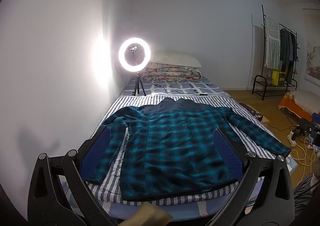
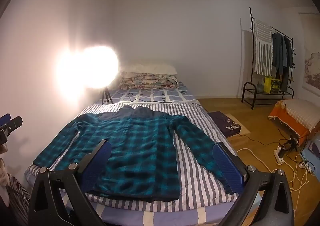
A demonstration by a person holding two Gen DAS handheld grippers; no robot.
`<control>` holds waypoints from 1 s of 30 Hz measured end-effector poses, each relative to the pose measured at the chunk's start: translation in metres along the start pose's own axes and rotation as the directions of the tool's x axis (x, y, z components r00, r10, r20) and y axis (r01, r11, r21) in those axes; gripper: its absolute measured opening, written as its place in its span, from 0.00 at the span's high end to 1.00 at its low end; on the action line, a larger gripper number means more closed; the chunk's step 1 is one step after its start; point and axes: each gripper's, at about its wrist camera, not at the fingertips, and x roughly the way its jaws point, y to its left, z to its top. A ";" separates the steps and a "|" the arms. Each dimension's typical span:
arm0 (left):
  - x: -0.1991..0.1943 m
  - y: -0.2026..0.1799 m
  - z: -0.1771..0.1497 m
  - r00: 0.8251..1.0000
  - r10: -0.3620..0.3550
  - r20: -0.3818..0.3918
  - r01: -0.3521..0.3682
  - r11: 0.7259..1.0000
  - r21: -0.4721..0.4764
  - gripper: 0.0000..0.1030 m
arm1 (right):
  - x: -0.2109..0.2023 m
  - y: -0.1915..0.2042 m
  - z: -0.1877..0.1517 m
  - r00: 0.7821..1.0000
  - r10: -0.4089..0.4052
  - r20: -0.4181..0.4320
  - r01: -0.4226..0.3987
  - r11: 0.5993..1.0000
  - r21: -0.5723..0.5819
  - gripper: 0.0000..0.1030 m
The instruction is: Fold large clothes
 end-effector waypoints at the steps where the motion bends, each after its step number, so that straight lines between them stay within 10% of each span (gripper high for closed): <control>1: 0.000 0.000 0.000 1.000 -0.002 -0.001 0.002 1.000 -0.002 0.00 | 0.000 0.000 0.000 1.000 0.001 -0.002 -0.001 1.000 0.001 0.00; 30: 0.000 0.000 0.000 1.000 -0.005 0.003 0.005 1.000 -0.017 0.00 | -0.003 0.010 0.004 1.000 -0.004 -0.004 0.004 1.000 -0.025 0.00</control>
